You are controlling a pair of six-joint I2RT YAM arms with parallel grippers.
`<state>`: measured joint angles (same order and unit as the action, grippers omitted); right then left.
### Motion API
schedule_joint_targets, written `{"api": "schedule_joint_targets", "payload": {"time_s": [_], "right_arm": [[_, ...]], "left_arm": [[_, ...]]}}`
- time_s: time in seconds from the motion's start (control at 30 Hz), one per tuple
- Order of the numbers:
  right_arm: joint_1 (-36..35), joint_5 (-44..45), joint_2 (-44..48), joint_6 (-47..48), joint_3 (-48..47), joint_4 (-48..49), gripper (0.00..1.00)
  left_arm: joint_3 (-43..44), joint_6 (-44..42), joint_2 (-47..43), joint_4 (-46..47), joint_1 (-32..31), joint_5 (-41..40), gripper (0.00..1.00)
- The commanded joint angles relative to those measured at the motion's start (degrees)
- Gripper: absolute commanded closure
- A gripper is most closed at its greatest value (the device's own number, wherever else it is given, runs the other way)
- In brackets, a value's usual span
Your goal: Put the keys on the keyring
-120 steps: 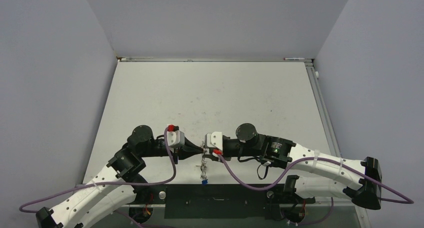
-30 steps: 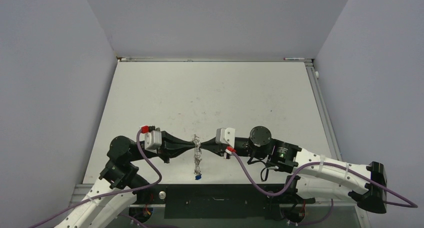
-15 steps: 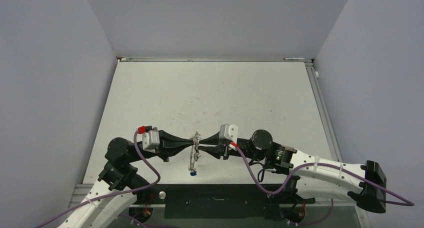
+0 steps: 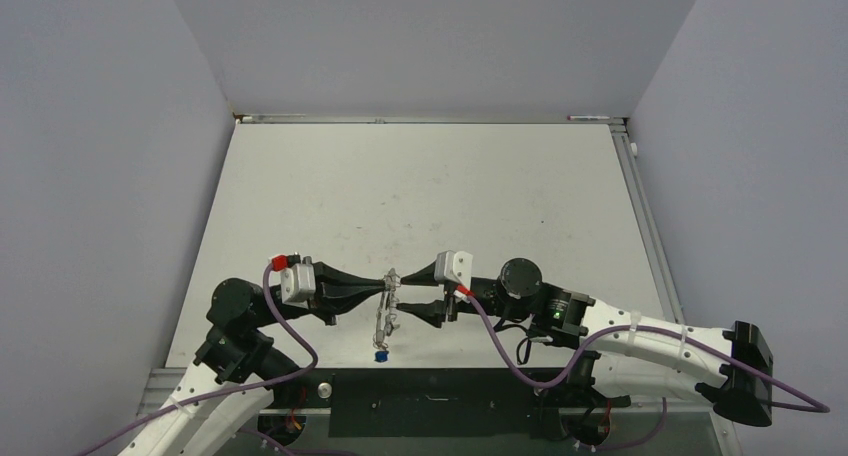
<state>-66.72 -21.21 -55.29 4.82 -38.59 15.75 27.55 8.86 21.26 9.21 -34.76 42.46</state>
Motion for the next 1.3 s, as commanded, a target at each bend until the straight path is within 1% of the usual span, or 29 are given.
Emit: {"api": "schedule_joint_targets", "payload": {"time_s": [0.0, 0.17, 0.37, 0.73, 1.27], "right_arm": [[0.21, -1.9, 0.99, 0.84, -4.26, 2.36, 0.58], [0.11, -2.99, -0.93, 0.83, -5.85, 2.7, 0.59], [0.1, -3.48, -2.84, 1.22, -6.88, 2.72, 0.66], [0.16, -2.87, -4.46, 1.39, -6.94, 3.12, 0.67], [0.1, -2.28, -5.76, 0.68, -6.85, 5.49, 0.78]], "left_arm": [[0.75, 0.02, -0.68, 2.56, 0.4, 0.0, 1.0], [0.75, 0.01, -0.44, 2.56, 0.4, 0.26, 1.0], [0.75, -0.07, -0.69, 2.48, 0.4, 0.24, 1.0], [0.75, -0.07, -0.55, 2.48, 0.4, 0.25, 1.0], [0.75, -0.16, -0.84, 2.48, 0.4, 0.2, 1.0]]}}
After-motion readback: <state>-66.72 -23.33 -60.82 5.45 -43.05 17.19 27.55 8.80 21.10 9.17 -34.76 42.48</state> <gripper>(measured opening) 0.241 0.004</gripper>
